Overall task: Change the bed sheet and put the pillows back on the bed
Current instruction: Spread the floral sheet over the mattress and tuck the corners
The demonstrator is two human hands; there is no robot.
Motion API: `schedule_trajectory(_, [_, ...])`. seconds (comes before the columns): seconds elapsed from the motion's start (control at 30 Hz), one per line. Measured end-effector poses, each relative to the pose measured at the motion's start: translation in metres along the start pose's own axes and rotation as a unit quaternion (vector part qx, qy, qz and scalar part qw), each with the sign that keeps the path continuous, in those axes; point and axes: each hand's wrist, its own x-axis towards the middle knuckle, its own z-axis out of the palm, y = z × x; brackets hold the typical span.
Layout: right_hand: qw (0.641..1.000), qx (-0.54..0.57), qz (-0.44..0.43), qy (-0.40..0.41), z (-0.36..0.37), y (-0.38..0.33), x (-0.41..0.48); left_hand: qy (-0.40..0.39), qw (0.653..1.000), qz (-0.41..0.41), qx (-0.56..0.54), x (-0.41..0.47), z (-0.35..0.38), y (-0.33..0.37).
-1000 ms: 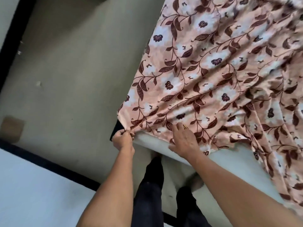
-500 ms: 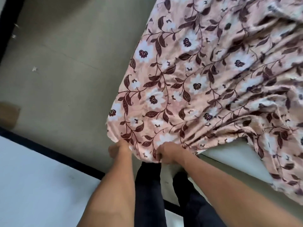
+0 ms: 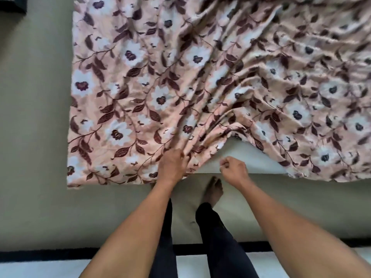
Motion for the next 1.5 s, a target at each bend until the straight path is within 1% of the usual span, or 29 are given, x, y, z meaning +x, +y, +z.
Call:
schedule_trajectory(0.1, [0.991,0.12,0.055,0.012,-0.01,0.028,0.009,-0.079,0.977,0.134,0.143,0.021,0.032,0.041])
schedule_trajectory(0.17, [0.974,0.213,0.075,0.014,-0.011,0.04,0.013,-0.074,0.954,0.174,0.232,0.03,0.043,0.062])
schedule_trajectory(0.2, [0.962,0.259,0.087,0.011,-0.009,0.04,0.014,-0.059,0.952,0.179,0.241,0.034,0.043,0.067])
schedule_trajectory(0.27, [0.927,0.357,0.112,0.007,-0.006,0.042,0.013,-0.087,0.964,0.176,0.181,0.037,0.045,0.075])
schedule_trajectory(0.33, [0.869,0.479,0.121,0.005,-0.004,0.037,0.01,-0.22,0.963,0.141,0.066,0.032,0.039,0.083])
schedule_trajectory(0.37, [0.832,0.542,0.116,-0.004,-0.005,0.031,0.009,-0.303,0.946,0.112,0.021,0.025,0.035,0.084])
schedule_trajectory(0.43, [0.732,0.672,0.103,-0.026,-0.011,0.024,0.005,-0.452,0.889,0.07,-0.009,0.01,0.025,0.089])
schedule_trajectory(0.47, [0.677,0.729,0.094,-0.037,-0.011,0.023,0.005,-0.503,0.862,0.057,-0.014,0.004,0.02,0.09])
schedule_trajectory(0.5, [0.632,0.768,0.094,-0.037,-0.013,0.021,0.001,-0.536,0.842,0.05,-0.02,0.002,0.016,0.089])
schedule_trajectory(0.53, [0.611,0.784,0.109,-0.026,-0.011,0.021,0.002,-0.558,0.828,0.044,-0.024,0.003,0.012,0.087])
schedule_trajectory(0.57, [0.602,0.788,0.13,-0.01,-0.011,0.024,-0.001,-0.574,0.818,0.04,-0.022,0.006,0.008,0.089])
schedule_trajectory(0.6, [0.604,0.783,0.147,0.008,-0.009,0.029,-0.004,-0.576,0.816,0.036,-0.013,0.011,0.006,0.09])
schedule_trajectory(0.63, [0.607,0.774,0.174,0.052,-0.006,0.039,-0.009,-0.569,0.822,0.034,-0.002,0.014,0.008,0.094])
schedule_trajectory(0.67, [0.606,0.759,0.208,0.117,-0.003,0.049,-0.016,-0.541,0.84,0.041,0.02,0.018,0.009,0.099])
schedule_trajectory(0.73, [0.608,0.677,0.309,0.276,0.008,0.076,-0.035,-0.448,0.889,0.079,0.061,0.023,0.014,0.111])
schedule_trajectory(0.77, [0.609,0.634,0.346,0.33,0.015,0.089,-0.048,-0.399,0.909,0.096,0.078,0.024,0.017,0.118])
schedule_trajectory(0.8, [0.609,0.605,0.37,0.355,0.029,0.105,-0.055,-0.36,0.921,0.118,0.096,0.024,0.018,0.13])
schedule_trajectory(0.83, [0.606,0.596,0.389,0.356,0.04,0.115,-0.062,-0.328,0.927,0.139,0.115,0.026,0.021,0.14])
schedule_trajectory(0.9, [0.622,0.591,0.422,0.294,0.072,0.139,-0.06,-0.296,0.925,0.177,0.161,0.03,0.028,0.161])
schedule_trajectory(0.97, [0.659,0.583,0.429,0.204,0.09,0.153,-0.063,-0.256,0.92,0.229,0.189,0.037,0.038,0.179])
schedule_trajectory(1.03, [0.696,0.578,0.395,0.159,0.086,0.154,-0.071,-0.223,0.912,0.286,0.193,0.047,0.046,0.198])
schedule_trajectory(1.13, [0.72,0.549,0.393,0.156,0.058,0.167,-0.059,-0.218,0.896,0.328,0.206,0.063,0.063,0.225])
schedule_trajectory(1.2, [0.713,0.56,0.379,0.187,0.032,0.182,-0.041,-0.215,0.881,0.366,0.208,0.073,0.076,0.244])
schedule_trajectory(1.27, [0.677,0.606,0.356,0.219,0.005,0.198,-0.02,-0.262,0.854,0.404,0.197,0.083,0.096,0.261])
schedule_trajectory(1.3, [0.666,0.62,0.344,0.232,-0.01,0.205,-0.008,-0.307,0.839,0.394,0.215,0.087,0.106,0.268])
schedule_trajectory(1.37, [0.677,0.618,0.307,0.257,-0.042,0.21,0.012,-0.39,0.784,0.352,0.33,0.094,0.122,0.276])
schedule_trajectory(1.4, [0.686,0.617,0.292,0.251,-0.057,0.21,0.023,-0.411,0.764,0.332,0.371,0.096,0.13,0.277])
schedule_trajectory(1.43, [0.696,0.614,0.285,0.239,-0.069,0.21,0.033,-0.425,0.752,0.32,0.389,0.097,0.134,0.278])
schedule_trajectory(1.5, [0.704,0.611,0.292,0.215,-0.077,0.211,0.048,-0.447,0.747,0.299,0.39,0.097,0.138,0.281])
